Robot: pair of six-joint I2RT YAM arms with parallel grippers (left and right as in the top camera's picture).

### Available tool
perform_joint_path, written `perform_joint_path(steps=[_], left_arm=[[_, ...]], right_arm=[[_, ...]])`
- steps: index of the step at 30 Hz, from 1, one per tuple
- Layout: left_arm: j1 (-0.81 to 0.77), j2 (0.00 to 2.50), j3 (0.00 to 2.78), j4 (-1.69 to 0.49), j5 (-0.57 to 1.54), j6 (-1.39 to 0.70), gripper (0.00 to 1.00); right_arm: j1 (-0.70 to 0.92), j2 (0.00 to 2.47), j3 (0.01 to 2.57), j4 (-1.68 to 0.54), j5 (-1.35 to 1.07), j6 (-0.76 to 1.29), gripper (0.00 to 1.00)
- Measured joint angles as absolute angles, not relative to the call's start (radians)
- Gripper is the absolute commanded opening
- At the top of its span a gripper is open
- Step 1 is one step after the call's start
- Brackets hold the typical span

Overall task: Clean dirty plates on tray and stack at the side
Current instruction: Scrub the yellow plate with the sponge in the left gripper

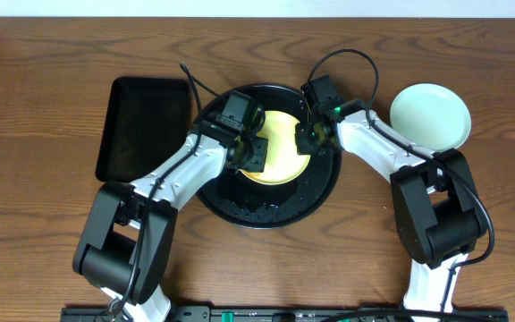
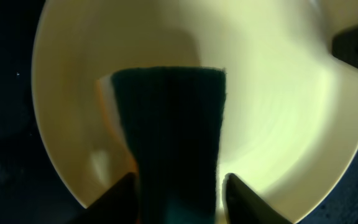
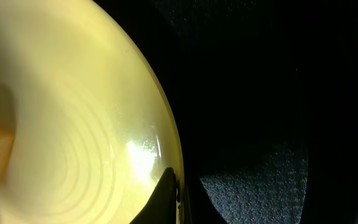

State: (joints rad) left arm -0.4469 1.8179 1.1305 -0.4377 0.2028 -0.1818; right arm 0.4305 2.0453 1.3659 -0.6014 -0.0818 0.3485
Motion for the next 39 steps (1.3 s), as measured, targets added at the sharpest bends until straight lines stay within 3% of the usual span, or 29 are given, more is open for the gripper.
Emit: perform_joint_path(steps=[3,15,20,25,39], left_arm=[[-0.469,1.818,1.131,-0.442,0.191,-0.181,0.3],[-0.507,1.852,1.131,-0.437,0.098,-0.179,0.31],[-0.507,1.861,1.131,-0.437,0.089,-0.181,0.14],[-0.507,1.879,1.135,-0.433,0.081,-0.18,0.08],[-0.516,1.904,1.145,-0.385,0.018,-0.179,0.08]], right_arm=[[0.43,2.045,1.366,-0.601,-0.082,0.348,0.01],[0.43,2.045,1.366,-0.601,-0.082,0.348,0.01],[0.43,2.045,1.366,-0.601,-0.082,0.348,0.01],[0.43,2.045,1.366,-0.601,-0.082,0.348,0.01],[0.43,2.045,1.366,-0.602,-0.082,0.348,0.01]])
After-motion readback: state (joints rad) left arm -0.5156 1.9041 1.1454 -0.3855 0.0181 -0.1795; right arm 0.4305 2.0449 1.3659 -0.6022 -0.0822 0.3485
